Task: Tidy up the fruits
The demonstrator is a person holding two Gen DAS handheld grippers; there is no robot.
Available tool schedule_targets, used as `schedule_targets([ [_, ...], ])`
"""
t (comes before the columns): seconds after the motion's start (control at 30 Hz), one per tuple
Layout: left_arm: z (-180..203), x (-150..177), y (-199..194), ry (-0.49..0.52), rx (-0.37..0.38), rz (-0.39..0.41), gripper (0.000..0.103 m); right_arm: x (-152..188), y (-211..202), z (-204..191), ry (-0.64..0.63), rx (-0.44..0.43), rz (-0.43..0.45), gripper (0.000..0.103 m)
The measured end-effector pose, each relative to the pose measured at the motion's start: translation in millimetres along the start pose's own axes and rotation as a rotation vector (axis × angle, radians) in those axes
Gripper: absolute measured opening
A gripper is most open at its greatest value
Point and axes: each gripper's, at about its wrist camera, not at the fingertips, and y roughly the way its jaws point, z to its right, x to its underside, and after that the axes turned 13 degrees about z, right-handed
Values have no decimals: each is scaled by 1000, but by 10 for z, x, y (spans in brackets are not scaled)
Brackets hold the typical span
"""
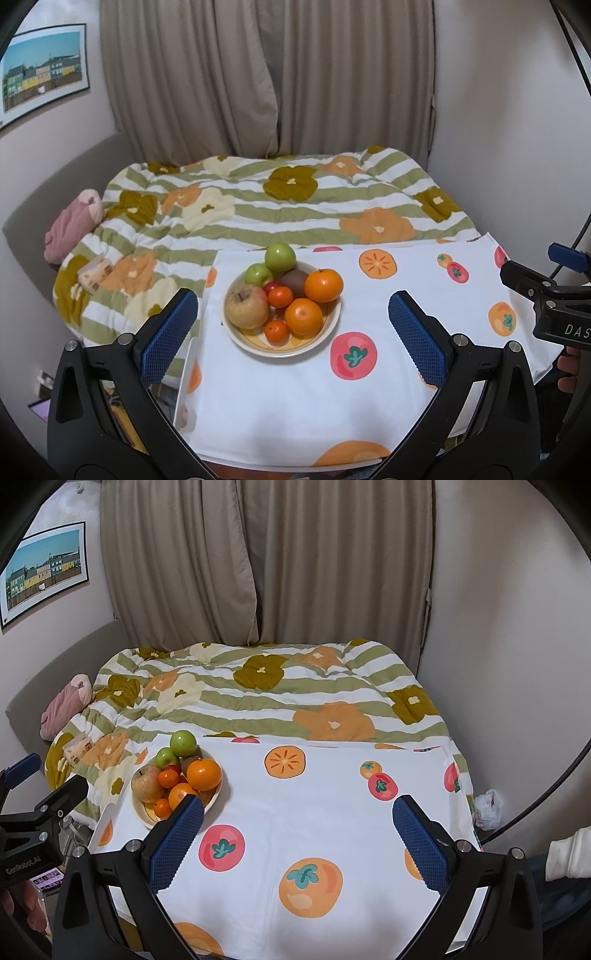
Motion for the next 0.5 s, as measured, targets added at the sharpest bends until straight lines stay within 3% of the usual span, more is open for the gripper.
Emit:
schedule_targets([
  [0.5,10,-22,0,2,1,3,103,0,9,66,14,29,-1,102],
])
